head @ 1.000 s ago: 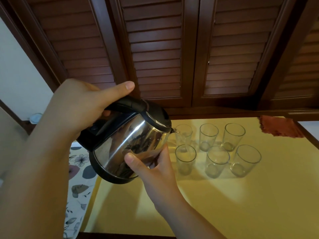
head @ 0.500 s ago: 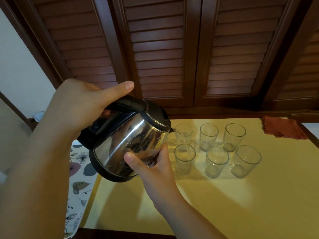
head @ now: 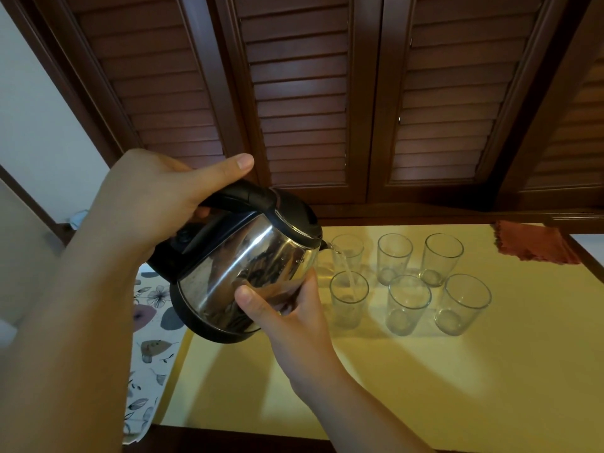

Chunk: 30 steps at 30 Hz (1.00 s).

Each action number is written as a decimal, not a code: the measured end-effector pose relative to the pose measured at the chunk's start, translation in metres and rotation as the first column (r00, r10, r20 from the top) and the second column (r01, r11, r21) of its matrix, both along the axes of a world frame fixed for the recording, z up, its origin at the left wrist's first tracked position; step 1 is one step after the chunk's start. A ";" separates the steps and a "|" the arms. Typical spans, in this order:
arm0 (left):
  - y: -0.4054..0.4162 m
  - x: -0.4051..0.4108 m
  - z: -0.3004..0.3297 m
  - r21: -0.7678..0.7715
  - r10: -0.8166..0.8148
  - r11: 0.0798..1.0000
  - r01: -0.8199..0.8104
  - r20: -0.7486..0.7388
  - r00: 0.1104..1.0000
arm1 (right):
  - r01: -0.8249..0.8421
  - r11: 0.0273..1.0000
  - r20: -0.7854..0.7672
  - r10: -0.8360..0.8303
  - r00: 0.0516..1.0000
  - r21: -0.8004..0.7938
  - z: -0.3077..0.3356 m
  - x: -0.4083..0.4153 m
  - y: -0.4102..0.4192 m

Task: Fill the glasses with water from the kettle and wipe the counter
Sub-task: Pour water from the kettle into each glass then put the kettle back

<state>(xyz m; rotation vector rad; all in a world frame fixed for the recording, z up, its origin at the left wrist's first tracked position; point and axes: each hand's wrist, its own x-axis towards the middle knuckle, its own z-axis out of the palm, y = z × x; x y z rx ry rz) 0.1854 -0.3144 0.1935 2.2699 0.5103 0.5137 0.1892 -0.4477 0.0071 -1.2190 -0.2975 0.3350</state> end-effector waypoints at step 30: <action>0.003 -0.006 0.003 0.078 0.013 0.997 -0.014 0.013 1.000 | -0.021 1.000 0.025 0.021 0.999 0.016 0.003 -0.006 -0.001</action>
